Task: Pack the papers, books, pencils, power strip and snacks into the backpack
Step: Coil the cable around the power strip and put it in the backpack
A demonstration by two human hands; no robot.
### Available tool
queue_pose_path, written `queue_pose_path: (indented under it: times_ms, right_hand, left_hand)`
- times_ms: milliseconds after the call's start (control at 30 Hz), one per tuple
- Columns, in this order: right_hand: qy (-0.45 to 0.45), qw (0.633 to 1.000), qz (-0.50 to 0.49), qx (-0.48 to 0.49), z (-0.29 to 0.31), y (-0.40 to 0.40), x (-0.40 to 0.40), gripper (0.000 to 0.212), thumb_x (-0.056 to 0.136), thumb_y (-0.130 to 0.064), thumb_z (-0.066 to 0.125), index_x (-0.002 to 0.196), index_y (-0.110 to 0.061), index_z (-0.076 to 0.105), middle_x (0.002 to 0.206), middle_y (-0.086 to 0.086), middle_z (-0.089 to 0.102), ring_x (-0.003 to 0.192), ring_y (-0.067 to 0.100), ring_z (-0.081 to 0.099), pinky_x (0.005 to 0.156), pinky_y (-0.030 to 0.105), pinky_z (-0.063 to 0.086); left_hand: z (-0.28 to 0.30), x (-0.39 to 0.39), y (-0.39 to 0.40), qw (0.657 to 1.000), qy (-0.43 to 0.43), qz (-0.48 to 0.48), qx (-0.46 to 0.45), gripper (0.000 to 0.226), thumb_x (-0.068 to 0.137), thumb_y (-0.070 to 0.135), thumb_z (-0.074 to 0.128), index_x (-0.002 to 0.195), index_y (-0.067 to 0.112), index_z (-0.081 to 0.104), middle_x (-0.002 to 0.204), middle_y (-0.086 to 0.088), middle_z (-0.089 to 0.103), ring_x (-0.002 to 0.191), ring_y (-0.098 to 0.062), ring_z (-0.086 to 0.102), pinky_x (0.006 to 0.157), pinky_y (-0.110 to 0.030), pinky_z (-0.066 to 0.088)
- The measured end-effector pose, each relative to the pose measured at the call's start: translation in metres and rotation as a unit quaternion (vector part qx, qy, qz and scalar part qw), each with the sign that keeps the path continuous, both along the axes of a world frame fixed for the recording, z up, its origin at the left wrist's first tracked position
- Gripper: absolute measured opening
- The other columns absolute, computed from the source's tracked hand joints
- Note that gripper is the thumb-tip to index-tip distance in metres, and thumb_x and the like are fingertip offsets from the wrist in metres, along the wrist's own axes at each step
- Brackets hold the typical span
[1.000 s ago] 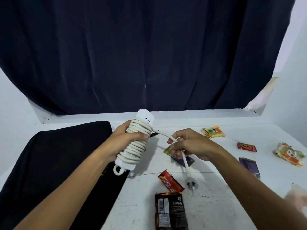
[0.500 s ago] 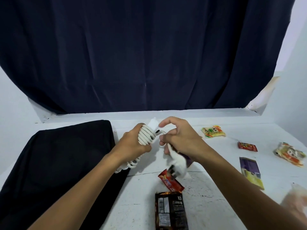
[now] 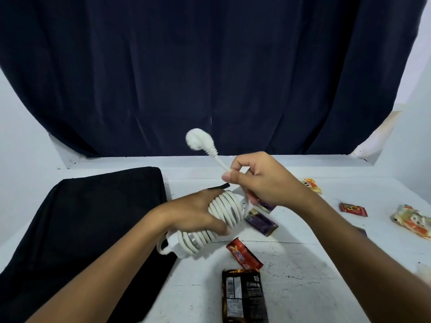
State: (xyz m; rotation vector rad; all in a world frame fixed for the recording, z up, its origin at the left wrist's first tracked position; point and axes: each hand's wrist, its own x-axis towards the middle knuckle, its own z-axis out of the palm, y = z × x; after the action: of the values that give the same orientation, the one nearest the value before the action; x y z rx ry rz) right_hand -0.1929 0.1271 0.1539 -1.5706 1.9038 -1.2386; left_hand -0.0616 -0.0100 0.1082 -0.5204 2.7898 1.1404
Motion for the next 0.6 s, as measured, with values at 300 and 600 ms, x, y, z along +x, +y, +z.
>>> queue_pose_path:
  times_ms: [300,600]
  right_hand:
    - [-0.042,0.997,0.036,0.059,0.005,-0.017,-0.014,0.035,0.083,-0.018,0.071,0.057,-0.005,0.050,0.051,0.004,0.031,0.045,0.012,0.026,0.047,0.024,0.022]
    - [-0.169,0.975,0.063,0.130,-0.018,-0.027,-0.021,0.016,0.067,-0.026,0.063,0.069,-0.010,0.058,0.083,0.011,0.060,0.073,0.018,0.052,0.068,0.030,0.040]
  left_hand:
    - [0.011,0.010,0.018,0.983,0.048,-0.095,0.150,0.059,0.075,0.013,0.076,0.129,0.024,0.053,0.114,0.004,0.067,0.101,-0.012,0.066,0.086,-0.031,0.055]
    - [-0.004,0.010,0.011,0.896,0.062,-0.155,0.411,0.058,0.078,0.003,0.062,0.133,-0.002,0.044,0.109,-0.023,0.063,0.088,-0.037,0.066,0.075,-0.042,0.056]
